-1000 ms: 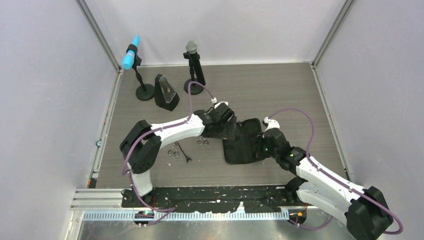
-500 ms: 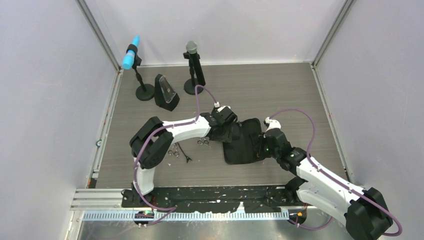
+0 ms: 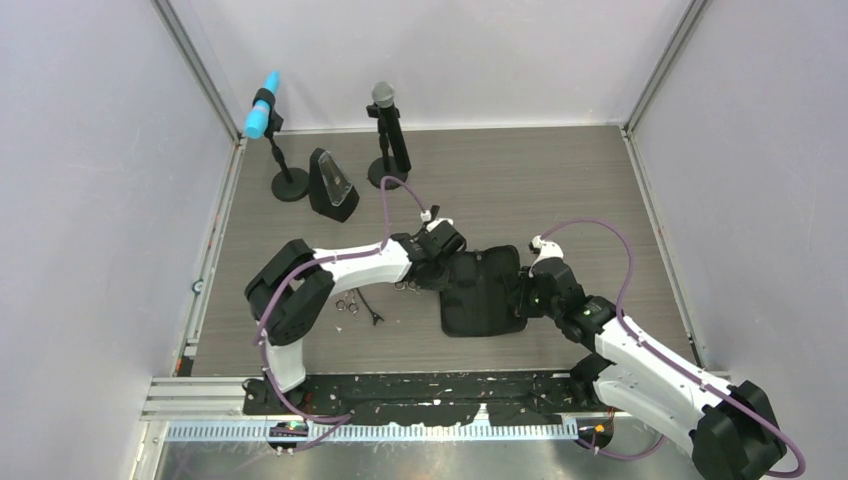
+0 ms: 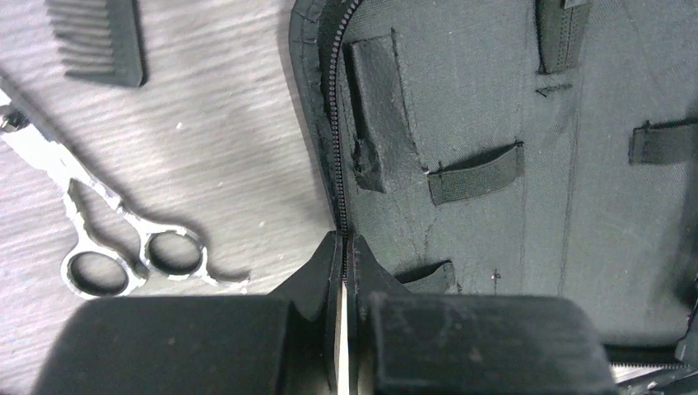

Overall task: Sort the hair-cutting tools
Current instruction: Move the hairdressing tool bag to the center of the board.

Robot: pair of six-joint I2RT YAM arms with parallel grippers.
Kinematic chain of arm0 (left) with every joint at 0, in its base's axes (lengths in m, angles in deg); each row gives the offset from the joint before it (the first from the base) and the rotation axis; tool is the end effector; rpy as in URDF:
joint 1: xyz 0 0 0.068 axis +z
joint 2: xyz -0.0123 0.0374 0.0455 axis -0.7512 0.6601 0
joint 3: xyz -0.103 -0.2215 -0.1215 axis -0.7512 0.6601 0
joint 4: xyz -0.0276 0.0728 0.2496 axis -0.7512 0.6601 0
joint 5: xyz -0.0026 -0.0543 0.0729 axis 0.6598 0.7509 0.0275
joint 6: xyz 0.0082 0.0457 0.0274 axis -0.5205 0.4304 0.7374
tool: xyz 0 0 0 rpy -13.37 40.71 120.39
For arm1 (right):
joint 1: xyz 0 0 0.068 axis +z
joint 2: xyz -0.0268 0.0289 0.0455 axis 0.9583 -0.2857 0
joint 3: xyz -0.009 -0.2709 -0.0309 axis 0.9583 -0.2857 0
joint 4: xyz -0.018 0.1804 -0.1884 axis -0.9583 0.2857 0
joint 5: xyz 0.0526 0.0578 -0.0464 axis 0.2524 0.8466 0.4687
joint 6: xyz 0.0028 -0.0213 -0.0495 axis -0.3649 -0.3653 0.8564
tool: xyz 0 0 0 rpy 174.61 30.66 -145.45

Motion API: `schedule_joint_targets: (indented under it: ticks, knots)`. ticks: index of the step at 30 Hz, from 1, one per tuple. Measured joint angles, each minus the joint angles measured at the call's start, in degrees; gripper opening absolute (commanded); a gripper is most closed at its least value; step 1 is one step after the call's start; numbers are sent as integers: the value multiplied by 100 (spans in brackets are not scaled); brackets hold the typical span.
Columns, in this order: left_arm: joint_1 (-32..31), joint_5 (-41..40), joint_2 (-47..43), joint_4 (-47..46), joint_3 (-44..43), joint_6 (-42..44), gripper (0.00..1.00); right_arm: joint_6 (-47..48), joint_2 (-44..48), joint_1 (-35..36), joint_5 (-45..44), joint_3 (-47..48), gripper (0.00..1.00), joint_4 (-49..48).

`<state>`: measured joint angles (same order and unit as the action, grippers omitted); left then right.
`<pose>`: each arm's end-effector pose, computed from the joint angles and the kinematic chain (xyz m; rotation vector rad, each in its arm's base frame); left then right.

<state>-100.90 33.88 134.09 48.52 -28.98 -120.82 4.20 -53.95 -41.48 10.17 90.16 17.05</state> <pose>0.2361 -0.2958 0.1696 0.1530 2.6790 -0.3600 0.1436 0.0865 0.1798 -0.0112 2.3624 0.4554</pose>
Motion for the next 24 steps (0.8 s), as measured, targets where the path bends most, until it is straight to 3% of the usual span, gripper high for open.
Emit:
schedule_joint_targets:
  ticks: [12,24]
  knots:
    - [-107,-177,-916,173,894,-146,0,-577,249,-17,1119,-269,5,201]
    - [-214,-334,-1263,260,1019,-313,0,-1351,343,-24,1985,-732,5,68]
